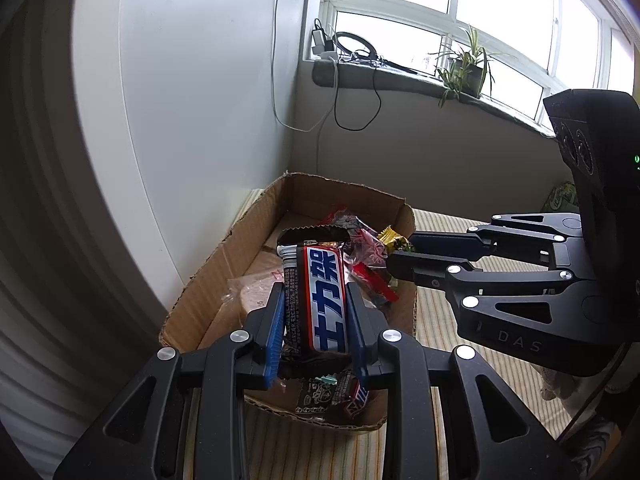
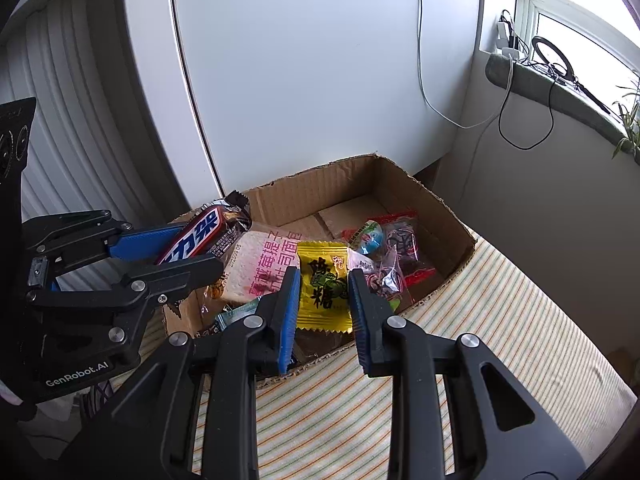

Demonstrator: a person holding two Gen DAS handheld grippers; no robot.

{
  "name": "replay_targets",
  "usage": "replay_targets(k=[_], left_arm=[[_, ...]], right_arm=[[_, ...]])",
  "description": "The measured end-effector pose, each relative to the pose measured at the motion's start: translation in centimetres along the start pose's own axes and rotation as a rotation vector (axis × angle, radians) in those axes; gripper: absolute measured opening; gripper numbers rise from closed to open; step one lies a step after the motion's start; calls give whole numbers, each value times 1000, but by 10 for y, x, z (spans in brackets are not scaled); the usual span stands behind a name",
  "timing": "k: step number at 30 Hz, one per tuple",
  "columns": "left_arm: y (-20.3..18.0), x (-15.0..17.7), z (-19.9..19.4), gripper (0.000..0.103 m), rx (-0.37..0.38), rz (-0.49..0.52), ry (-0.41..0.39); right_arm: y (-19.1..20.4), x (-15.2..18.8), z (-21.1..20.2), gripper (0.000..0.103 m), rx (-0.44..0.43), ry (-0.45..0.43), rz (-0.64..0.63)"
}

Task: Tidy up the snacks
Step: 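Open the left tool over the box while the right tool releases the yellow candy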

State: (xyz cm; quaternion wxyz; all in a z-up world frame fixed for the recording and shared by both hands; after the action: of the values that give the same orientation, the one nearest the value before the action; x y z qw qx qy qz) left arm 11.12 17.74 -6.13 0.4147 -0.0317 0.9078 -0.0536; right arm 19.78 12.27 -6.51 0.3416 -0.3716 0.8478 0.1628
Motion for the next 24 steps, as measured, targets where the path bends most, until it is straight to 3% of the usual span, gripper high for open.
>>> replay_targets(k=[5,8,18,21,24], left_arm=[[3,-2,-1,27,-12,-5,-5],[5,-2,-3,27,-19,-2,-8],[3,-1,-15,27,-24,-15,-30],[0,0,-21,41,-24,-17,-40],[-4,2,-27,44,-29,-29,-57]], right_arm=[[0,-3,0,27,2,-5,3],[-1,-3,-1,34,8,-10,6],[-3,4,-19,34,9,-29,11],[-4,7,-28,34,9,-41,15],[-6,11,-39,44,25,-58,27]])
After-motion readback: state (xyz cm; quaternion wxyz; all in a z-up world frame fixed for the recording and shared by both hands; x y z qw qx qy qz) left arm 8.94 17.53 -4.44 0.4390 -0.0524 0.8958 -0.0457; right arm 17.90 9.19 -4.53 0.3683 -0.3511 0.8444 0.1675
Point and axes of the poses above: each gripper's, at about its wrist camera, not at the fingertips, and z roughly the way its jaws point, y to its left, x to its underside, the point moved 8 cm from there along z, roughly the way its jaws point, and after that the axes turned 1 degree about -z, right-handed, at the moved point
